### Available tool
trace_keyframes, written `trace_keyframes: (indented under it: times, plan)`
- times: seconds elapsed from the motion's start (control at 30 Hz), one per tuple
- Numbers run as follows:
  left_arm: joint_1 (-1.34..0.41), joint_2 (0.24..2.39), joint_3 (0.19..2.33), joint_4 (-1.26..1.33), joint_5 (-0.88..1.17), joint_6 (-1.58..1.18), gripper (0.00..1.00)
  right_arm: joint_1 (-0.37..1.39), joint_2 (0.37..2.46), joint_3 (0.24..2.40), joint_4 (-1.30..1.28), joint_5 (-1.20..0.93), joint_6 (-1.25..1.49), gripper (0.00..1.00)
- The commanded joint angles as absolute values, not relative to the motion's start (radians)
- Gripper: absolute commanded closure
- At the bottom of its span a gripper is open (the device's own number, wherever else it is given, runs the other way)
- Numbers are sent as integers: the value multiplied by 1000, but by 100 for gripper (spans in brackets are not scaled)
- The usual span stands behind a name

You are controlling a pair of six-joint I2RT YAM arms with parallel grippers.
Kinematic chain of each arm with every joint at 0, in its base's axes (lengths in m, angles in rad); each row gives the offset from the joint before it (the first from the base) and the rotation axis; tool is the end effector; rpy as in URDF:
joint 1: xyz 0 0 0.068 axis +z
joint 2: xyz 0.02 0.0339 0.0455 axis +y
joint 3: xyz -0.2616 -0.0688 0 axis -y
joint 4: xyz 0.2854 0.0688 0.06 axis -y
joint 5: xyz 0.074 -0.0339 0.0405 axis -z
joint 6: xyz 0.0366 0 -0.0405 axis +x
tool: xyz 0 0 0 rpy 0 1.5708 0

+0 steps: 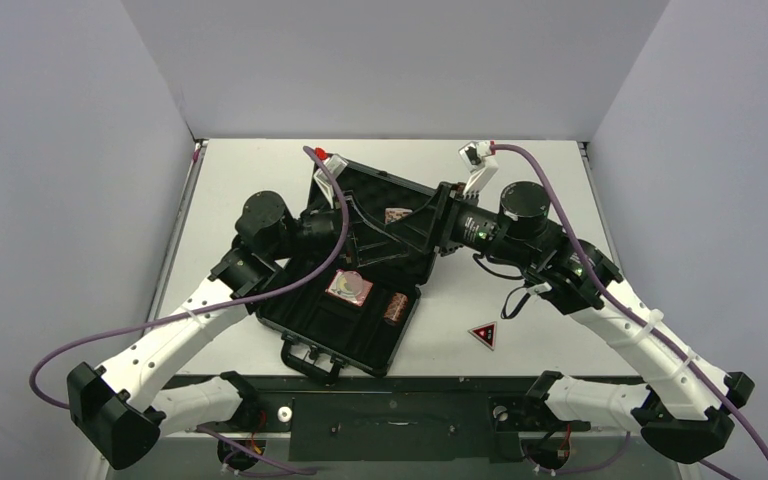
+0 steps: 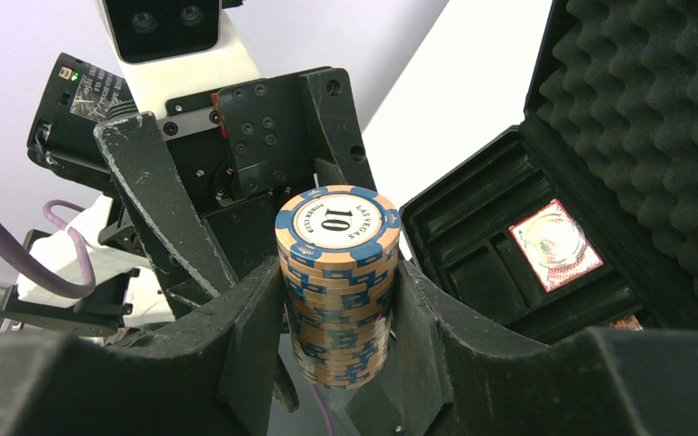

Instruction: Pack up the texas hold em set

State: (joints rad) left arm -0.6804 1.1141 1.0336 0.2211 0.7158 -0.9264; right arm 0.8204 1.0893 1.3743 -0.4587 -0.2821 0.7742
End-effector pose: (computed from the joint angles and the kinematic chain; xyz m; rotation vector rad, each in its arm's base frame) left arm 0.2139 -0.2040 0.3994 0.4905 1.6826 -1.7520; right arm 0.1722 0.1996 0.4643 -0.2771 1.9413 1.3632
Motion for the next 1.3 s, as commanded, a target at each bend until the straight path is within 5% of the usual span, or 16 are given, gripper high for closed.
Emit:
trace_keyframes:
  times: [0.0,0.5,0.9,1.1,1.27]
  plan:
    - [-687,1108,1079,276,701,-925,45,833,1082,1419,-367,-298,766,100]
    - [-687,1060,1063,194,620,-886,36,836,1095,1428,-409,-297,734,100]
    - [-686,1037,1023,220,597,-891,60,844,1100,1424,-403,-290,743,100]
    - [-689,1030,1012,225,593,-894,40,849,1104,1425,-403,-290,744,100]
    - [-690,1035,1007,227,598,-902,39,856,1109,1425,-403,-290,745,100]
